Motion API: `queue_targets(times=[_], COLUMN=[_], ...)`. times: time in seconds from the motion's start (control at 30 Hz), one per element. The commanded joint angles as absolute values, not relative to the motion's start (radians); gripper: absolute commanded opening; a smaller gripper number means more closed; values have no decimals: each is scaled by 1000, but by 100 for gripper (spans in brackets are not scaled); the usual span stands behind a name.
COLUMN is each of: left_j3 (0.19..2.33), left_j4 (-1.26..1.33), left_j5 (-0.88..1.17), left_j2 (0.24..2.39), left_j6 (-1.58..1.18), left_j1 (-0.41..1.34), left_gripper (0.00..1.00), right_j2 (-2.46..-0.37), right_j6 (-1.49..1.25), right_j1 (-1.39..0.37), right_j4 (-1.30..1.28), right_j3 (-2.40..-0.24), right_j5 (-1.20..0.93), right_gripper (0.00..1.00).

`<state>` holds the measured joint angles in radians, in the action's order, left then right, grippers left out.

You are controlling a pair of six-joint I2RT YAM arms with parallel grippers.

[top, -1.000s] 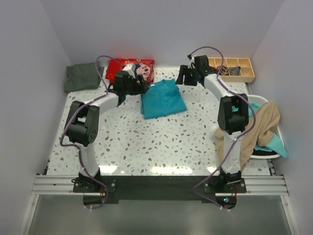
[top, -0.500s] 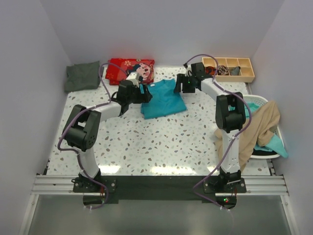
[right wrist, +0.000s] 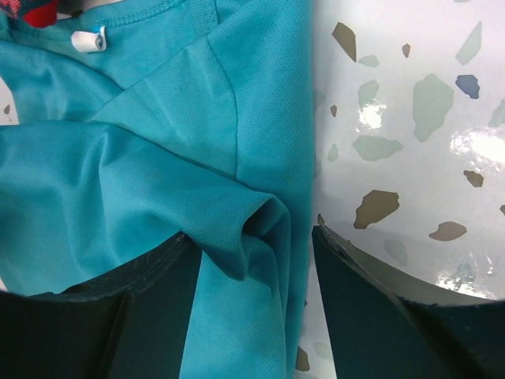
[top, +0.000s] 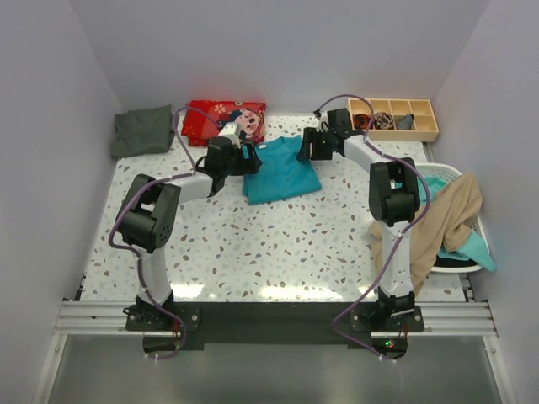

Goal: Fold and stack the t-shirts

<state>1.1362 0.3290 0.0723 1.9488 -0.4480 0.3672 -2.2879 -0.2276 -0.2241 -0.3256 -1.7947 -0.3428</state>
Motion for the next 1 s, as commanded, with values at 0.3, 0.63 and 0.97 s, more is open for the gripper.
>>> queue_targets(times=[0.3, 0.63, 0.97], left_j3=[1166, 1180, 1291], left_j4=[419, 431, 405], left_j5=[81, 67, 66], left_j2=[1976, 1983, 2020], left_j6=[-469, -466, -442], left_j1=[364, 362, 319], left_gripper=[63, 22, 12], right_j2=[-2232, -2198, -2221], right_j6=[-209, -198, -179], right_j1=[-244, -245, -245], right_j4=[-282, -235, -225], right_j3=[-1813, -1787, -1903], right_j5=[-414, -422, -403], right_gripper=[34, 6, 7])
